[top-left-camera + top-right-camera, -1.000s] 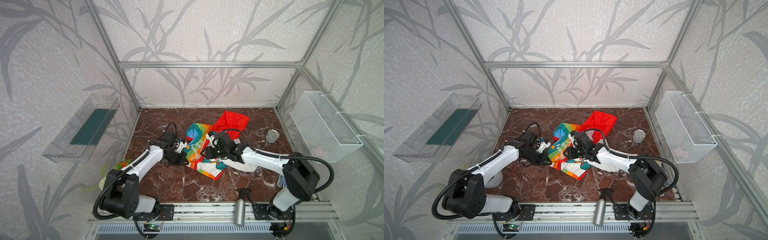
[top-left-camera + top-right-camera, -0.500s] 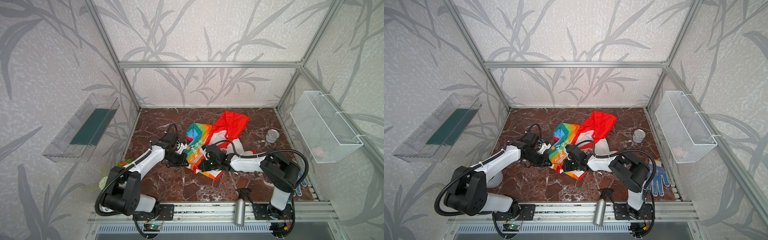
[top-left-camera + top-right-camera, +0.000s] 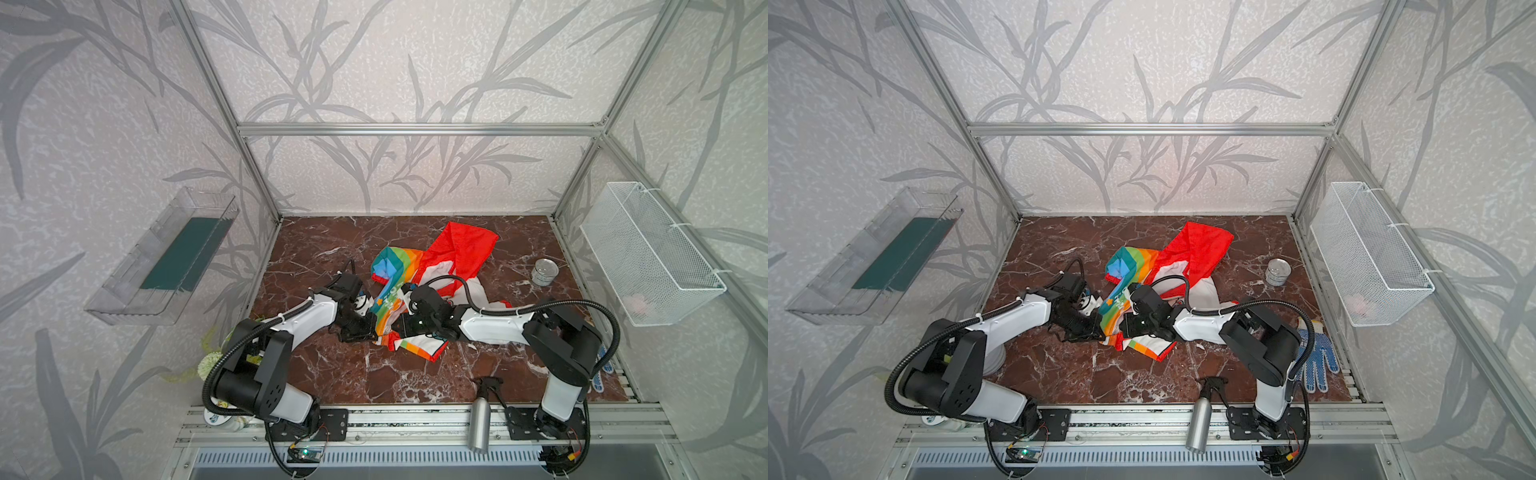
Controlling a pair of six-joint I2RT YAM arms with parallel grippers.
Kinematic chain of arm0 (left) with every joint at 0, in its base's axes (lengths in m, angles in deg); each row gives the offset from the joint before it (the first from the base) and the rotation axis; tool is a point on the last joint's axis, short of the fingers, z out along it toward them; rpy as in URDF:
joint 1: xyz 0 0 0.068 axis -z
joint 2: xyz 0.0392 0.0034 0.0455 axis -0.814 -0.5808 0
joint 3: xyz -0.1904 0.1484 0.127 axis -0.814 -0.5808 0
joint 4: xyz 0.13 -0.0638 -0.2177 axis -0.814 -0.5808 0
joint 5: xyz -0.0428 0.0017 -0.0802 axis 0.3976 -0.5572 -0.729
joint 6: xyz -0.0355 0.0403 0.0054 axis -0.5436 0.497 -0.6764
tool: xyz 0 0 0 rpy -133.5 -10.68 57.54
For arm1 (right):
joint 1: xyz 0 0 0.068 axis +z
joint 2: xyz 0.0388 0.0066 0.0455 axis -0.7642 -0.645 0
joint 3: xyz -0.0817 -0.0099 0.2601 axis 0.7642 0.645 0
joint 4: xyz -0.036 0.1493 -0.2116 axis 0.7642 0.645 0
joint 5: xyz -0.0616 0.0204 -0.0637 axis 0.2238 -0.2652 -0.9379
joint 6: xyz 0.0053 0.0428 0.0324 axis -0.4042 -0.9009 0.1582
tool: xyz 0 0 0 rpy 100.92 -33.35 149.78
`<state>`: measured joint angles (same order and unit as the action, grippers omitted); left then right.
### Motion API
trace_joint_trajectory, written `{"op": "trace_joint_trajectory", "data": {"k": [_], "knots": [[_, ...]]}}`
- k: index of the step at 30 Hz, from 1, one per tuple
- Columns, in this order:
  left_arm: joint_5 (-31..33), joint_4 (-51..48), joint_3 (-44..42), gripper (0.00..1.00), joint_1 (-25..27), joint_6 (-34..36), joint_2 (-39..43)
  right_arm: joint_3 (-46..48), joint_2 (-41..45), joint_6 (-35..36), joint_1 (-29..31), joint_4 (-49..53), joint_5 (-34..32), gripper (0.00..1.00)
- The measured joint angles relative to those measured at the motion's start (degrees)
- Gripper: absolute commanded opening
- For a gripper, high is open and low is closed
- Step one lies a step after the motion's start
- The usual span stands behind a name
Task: Zip up the jacket
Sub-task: 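Grasp the zipper pull tab with the right gripper beside the left gripper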
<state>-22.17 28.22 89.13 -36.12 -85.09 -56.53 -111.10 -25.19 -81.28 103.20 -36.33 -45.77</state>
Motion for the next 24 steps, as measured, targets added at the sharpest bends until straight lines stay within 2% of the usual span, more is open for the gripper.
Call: {"op": "trace_joint_trajectory", "data": {"k": [5, 8, 12, 18, 24], "knots": [[0.94, -0.17, 0.04, 0.00, 0.00, 0.02, -0.22, -0.02, -0.87, 0.98, 1.44, 0.20, 1.25, 0.03], [0.94, -0.33, 0.17, 0.00, 0.02, 0.31, -1.07, -2.93, -0.35, 4.04, 0.68, 5.84, 1.22, 0.14], [0.96, -0.35, 0.17, 0.00, 0.00, 0.35, -2.27, -9.49, -0.35, 9.64, 0.09, 14.03, -0.20, 0.18], [1.20, -0.66, 0.48, 0.00, 0.07, 0.76, -2.60, -14.12, -0.74, 15.41, -0.02, 20.31, -2.03, 0.32], [1.44, -0.81, 0.57, 0.00, 0.39, 1.38, -2.80, -14.23, -5.07, 17.29, -0.13, 22.34, -1.51, 0.36]]}}
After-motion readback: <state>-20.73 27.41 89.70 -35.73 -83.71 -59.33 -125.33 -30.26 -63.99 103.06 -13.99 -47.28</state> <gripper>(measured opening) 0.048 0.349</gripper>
